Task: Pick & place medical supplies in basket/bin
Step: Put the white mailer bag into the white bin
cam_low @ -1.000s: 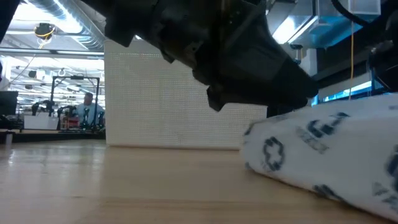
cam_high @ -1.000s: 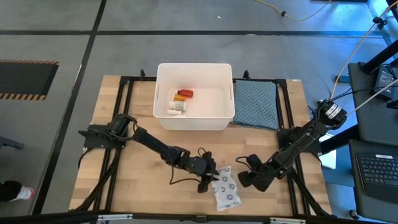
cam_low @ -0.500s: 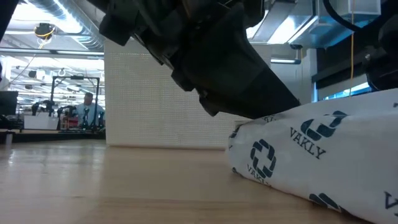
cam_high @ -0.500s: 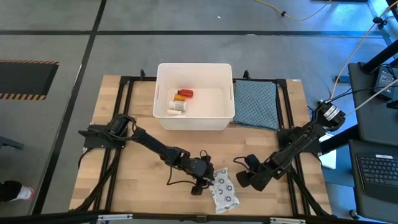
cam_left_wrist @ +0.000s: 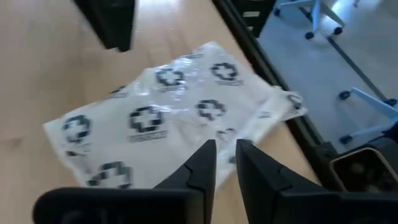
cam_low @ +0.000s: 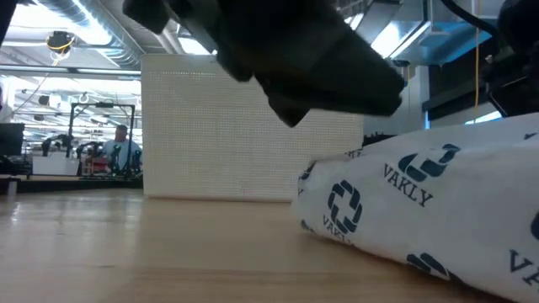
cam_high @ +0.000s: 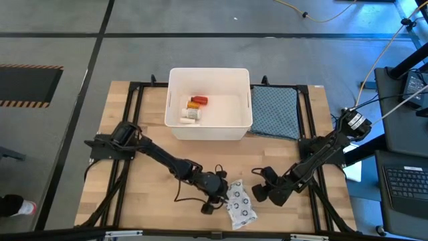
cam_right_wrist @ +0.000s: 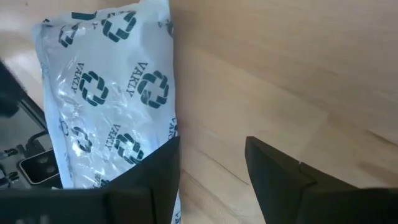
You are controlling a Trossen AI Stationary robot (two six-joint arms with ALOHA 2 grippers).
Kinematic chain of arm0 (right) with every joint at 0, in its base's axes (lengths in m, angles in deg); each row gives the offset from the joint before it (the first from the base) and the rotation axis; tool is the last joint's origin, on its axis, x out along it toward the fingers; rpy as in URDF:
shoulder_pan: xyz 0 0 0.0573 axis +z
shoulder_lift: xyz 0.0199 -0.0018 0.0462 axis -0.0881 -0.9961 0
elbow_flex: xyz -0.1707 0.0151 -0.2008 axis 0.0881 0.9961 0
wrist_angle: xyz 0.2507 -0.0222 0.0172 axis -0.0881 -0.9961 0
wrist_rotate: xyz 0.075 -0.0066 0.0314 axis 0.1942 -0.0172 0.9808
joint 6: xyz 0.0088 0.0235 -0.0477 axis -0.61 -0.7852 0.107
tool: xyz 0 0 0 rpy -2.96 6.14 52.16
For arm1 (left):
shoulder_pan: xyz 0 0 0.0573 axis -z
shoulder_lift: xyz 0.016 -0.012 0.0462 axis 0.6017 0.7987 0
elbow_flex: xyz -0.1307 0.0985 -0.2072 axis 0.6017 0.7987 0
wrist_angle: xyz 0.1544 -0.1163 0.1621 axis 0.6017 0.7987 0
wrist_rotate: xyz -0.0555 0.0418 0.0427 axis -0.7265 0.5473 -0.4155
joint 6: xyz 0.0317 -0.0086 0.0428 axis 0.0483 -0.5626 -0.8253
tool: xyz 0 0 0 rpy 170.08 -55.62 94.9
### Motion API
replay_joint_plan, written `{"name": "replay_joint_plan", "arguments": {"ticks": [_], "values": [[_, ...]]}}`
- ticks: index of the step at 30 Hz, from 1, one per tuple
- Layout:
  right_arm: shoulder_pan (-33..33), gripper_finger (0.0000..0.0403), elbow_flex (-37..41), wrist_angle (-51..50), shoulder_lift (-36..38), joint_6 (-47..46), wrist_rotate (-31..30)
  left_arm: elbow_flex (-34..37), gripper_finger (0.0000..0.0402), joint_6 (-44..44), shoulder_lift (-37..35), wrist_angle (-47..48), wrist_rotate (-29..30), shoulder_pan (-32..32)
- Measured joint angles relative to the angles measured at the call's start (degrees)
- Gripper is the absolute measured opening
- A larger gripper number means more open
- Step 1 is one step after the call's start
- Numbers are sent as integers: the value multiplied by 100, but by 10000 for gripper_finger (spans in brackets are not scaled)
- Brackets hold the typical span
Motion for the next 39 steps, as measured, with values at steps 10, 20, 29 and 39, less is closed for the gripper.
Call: {"name": "replay_joint_plan", "arguments": {"ticks": [10, 20, 29, 39], "values": [[-6, 181, 0, 13, 2, 69, 2, -85, 21, -50, 21, 189, 959, 359], [-17, 181, 0, 59, 4, 69, 2, -94, 4, 458, 267, -43, 1066, 380], [-32, 181, 0, 149, 4, 71, 4, -97, 3, 905, 478, -152, 881, 455], [-102, 181, 0, 611, -20, 378, 7, -98, 2, 711, 526, 207, 877, 457]]}}
